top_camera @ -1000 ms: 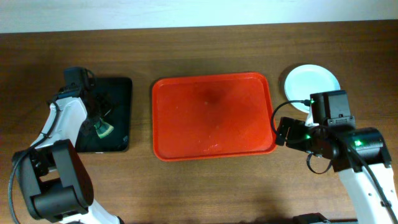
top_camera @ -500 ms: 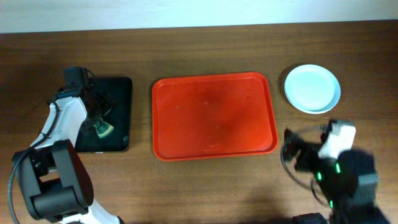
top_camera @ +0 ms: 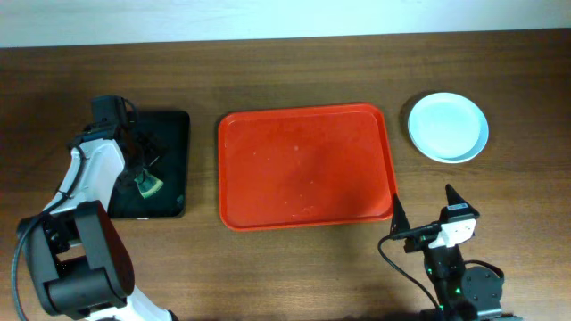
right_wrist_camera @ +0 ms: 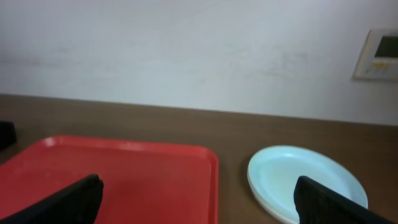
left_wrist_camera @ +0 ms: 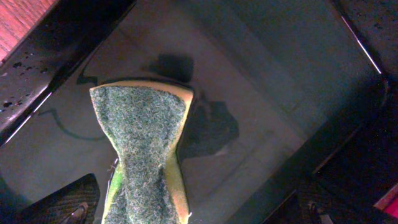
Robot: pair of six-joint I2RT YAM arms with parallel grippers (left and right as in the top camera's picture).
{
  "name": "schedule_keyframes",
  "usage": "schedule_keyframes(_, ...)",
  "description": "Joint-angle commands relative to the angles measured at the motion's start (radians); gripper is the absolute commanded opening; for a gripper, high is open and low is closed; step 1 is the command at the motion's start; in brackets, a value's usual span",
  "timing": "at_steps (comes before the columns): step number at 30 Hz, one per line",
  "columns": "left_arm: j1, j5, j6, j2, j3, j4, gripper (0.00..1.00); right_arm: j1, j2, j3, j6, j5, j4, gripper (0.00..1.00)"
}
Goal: Clean dirty plates on tray and stack at the side
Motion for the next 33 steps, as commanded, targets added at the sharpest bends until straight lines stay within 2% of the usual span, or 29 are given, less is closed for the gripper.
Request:
schedule_keyframes(1,0.000,0.004,0.002,-0.027,0.014,0.001,0.99,-0.007,-0.013,-0.067,-0.007,-0.006,0.069,0.99)
schedule_keyframes(5,0.000,0.004,0.002,-0.027,0.014,0.001,0.99,-0.019,-0.013,-0.114,-0.007,-0.002,0.135,0.98)
schedule_keyframes(10,0.000,0.004,0.002,-0.027,0.014,0.001,0.99,-0.070,-0.013,-0.114,-0.008,0.021,0.030,0.99)
schedule_keyframes(15,0.000,0.004,0.002,-0.027,0.014,0.001,0.99,-0.072,-0.013,-0.114,-0.008,0.033,0.030,0.99)
schedule_keyframes(19,0.000,0.004,0.002,-0.027,0.014,0.001,0.99,-0.072,-0.013,-0.114,-0.093,0.050,0.028,0.98)
schedule_keyframes(22,0.000,0.004,0.002,-0.027,0.014,0.001,0.99,-0.072,-0.013,-0.114,-0.055,0.047,0.027,0.98)
schedule_keyframes(33,0.000,0.004,0.002,-0.027,0.014,0.001,0.99,-0.072,-0.013,-0.114,-0.055,0.047,0.028,0.98)
